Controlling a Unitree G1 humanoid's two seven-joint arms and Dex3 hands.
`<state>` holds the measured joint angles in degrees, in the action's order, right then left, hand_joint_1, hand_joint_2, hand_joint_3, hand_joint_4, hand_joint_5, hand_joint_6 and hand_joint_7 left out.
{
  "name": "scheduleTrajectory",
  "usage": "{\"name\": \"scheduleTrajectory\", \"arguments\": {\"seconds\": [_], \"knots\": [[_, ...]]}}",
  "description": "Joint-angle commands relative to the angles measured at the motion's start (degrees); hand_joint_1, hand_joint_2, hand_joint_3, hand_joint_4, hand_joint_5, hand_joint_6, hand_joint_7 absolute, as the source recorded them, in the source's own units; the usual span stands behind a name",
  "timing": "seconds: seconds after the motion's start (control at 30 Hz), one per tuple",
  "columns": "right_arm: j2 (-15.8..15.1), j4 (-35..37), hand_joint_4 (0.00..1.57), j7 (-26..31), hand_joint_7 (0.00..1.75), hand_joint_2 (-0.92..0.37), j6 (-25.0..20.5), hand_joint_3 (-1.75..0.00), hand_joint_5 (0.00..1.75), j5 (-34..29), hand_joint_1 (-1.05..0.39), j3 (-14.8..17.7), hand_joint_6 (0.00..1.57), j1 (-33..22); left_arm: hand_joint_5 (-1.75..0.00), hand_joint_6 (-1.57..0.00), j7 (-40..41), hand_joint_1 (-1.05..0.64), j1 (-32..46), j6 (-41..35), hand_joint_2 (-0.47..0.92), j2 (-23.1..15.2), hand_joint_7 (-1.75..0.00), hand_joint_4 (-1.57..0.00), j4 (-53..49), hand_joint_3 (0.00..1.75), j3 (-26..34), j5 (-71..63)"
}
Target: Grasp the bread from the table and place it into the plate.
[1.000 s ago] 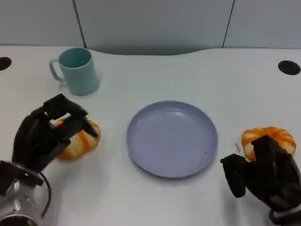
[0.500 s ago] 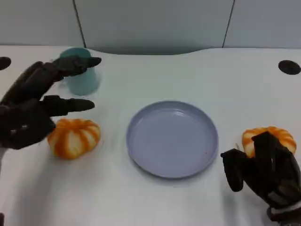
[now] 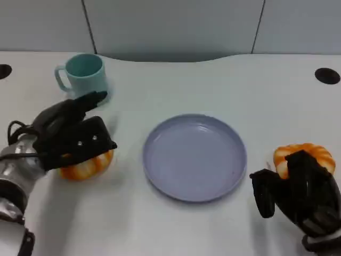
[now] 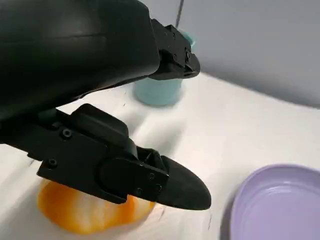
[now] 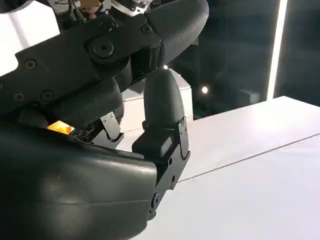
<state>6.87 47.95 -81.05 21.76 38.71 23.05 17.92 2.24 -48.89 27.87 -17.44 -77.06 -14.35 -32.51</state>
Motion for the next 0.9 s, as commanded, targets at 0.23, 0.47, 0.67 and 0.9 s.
{"name": "scheduleTrajectory", "arguments": {"seconds": [0.23, 0.47, 0.67, 0.9], "knots": [[0.4, -6.1, 0.86, 2.1, 1.75, -0.84, -2.1, -0.01, 1.75, 0.3, -0.37, -1.8, 0.64, -3.7, -1.74, 0.0, 0.9, -1.04, 0.1, -9.3, 0.92, 2.0, -0.85, 0.0, -1.9, 0.13, -3.4, -1.8], [0.6, -6.8, 0.86, 1.9, 1.71, -0.82, -2.8, 0.0, 1.75, 1.0, -0.36, -1.9, 0.69, -4.0, -1.75, 0.0, 2.0, -0.99, 0.4, -12.7, 0.92, 2.2, -1.01, 0.0, -2.5, 0.07, -5.8, -3.9], [0.1, -4.8, 0.86, -0.2, 1.74, -0.85, -0.6, -0.01, 1.75, 0.8, -0.4, -1.4, 0.68, -3.1, -1.75, 0.0, 4.7, -0.76, 0.3, -16.3, 0.86, 2.0, -1.08, 0.0, -2.8, 0.0, -9.3, -7.3], [0.4, -7.9, 0.87, 1.6, 1.71, -0.82, -2.4, -0.01, 1.75, 0.7, -0.37, -2.3, 0.67, -4.8, -1.75, -0.06, 8.4, -0.29, 0.3, -19.5, 0.85, 2.1, -1.4, -0.22, -2.9, 0.01, -10.8, -8.3]]}}
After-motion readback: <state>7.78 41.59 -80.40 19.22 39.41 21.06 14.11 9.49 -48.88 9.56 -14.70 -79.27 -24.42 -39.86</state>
